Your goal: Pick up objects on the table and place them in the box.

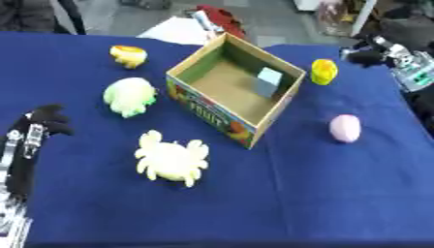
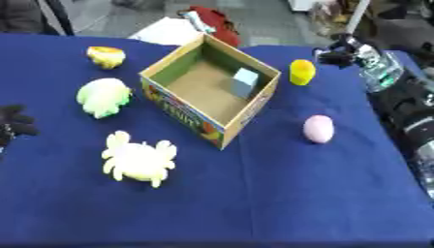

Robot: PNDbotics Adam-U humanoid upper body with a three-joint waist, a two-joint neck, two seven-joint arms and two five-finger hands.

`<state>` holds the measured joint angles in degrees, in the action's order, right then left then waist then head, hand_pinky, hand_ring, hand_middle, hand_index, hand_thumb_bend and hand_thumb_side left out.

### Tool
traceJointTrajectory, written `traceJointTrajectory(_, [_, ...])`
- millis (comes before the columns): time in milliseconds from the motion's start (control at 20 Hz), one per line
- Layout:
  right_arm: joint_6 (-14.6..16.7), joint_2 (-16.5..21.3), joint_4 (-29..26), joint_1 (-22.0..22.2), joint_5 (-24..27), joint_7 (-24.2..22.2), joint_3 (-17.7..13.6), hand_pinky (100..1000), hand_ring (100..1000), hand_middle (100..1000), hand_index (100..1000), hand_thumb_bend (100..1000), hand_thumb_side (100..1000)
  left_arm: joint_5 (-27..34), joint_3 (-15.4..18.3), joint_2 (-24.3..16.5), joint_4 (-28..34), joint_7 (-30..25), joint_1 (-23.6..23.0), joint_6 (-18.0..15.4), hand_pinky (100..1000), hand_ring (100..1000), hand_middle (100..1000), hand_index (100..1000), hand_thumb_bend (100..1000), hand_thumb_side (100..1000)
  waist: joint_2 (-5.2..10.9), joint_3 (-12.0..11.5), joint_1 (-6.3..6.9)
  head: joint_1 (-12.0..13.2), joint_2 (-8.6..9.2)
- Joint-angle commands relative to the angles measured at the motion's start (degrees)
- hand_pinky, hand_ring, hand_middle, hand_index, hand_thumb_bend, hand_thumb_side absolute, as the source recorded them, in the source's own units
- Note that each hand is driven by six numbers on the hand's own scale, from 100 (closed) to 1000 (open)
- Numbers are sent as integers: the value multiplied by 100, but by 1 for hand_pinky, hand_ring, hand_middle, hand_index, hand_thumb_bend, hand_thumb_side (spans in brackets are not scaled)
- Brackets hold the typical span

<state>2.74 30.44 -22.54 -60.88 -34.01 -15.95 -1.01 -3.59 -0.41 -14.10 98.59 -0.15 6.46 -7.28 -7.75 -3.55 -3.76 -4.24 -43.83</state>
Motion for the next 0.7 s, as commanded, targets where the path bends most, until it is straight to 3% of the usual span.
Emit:
traceJointTrajectory(50, [97, 344, -571, 62, -437, -481, -1, 773, 805, 887, 1000, 100, 434, -41, 63, -55, 74, 24, 14, 4, 761, 566, 587, 789, 100, 876, 133, 22, -46, 28, -29])
traceJointTrajectory(450, [533, 614, -1808, 703, -809, -1470, 251, 802, 835, 900, 1000, 100, 471, -53, 79, -56, 78, 45, 15, 3, 761, 565, 587, 790, 100, 877, 104, 83, -65, 75, -29])
traceJointTrajectory(700, [636, 740, -2184, 969, -788, -1801, 376, 812, 846, 904, 1000, 100, 471, -58, 88, -58, 84, 55, 21, 3, 761, 565, 587, 790, 100, 877, 93, 81, -75, 86, -29])
